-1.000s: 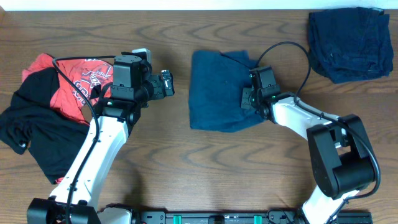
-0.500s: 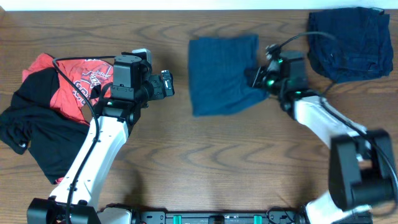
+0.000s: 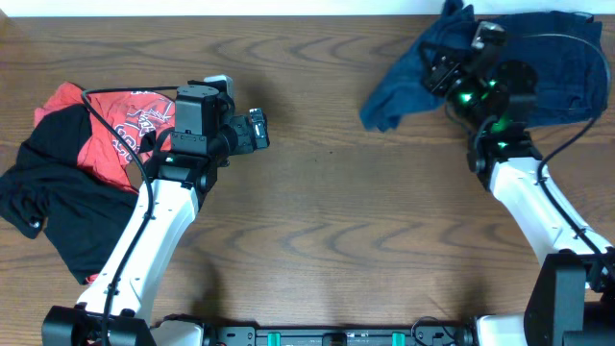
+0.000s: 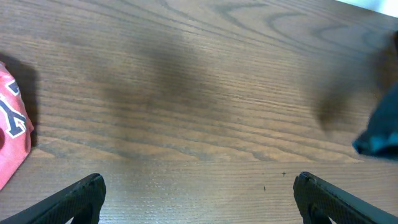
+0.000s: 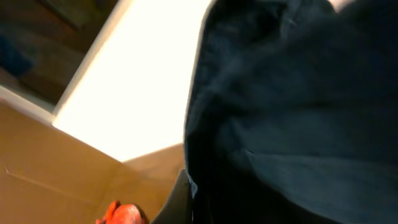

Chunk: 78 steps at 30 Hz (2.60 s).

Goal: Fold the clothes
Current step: 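Carry the folded shorts with the right gripper to the top-right stack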

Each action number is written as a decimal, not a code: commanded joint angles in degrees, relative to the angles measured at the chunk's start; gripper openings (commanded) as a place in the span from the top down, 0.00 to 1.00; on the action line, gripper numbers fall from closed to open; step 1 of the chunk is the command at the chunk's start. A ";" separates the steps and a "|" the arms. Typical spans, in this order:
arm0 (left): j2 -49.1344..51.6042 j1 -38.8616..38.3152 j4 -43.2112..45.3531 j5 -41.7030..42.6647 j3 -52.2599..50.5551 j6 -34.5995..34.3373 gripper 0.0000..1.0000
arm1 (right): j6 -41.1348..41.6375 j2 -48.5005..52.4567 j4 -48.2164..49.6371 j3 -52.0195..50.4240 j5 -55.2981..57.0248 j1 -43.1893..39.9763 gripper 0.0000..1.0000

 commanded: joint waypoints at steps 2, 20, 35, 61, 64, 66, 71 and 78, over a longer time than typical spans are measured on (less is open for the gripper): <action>-0.39 0.20 -0.09 -0.74 0.52 0.98 0.02 | 2.60 -1.27 5.18 1.22 -1.27 -3.48 0.99; 1.05 0.20 0.39 -4.63 0.52 0.98 0.02 | -2.71 8.90 16.70 13.75 5.86 -14.71 0.99; 1.05 0.20 0.66 -4.81 0.52 0.98 0.02 | -10.21 33.07 1.53 50.31 7.58 -16.55 0.99; 1.05 0.20 4.50 -4.79 0.52 0.94 0.02 | -15.80 42.34 -4.63 55.71 5.46 -22.75 0.99; 1.05 0.20 4.52 -4.79 0.52 0.94 0.02 | -16.33 42.32 -8.68 55.71 5.81 -22.82 0.99; 1.05 0.20 4.59 -4.79 0.52 0.94 0.02 | -17.11 42.29 -12.55 55.71 5.79 -22.95 0.99; 1.05 0.20 4.94 -4.79 0.52 0.92 0.02 | -18.29 41.16 -23.65 55.71 5.84 -23.58 0.99; 1.05 0.20 4.94 -4.76 0.52 -0.07 0.02 | -20.17 36.26 -45.20 55.71 10.64 -24.87 0.99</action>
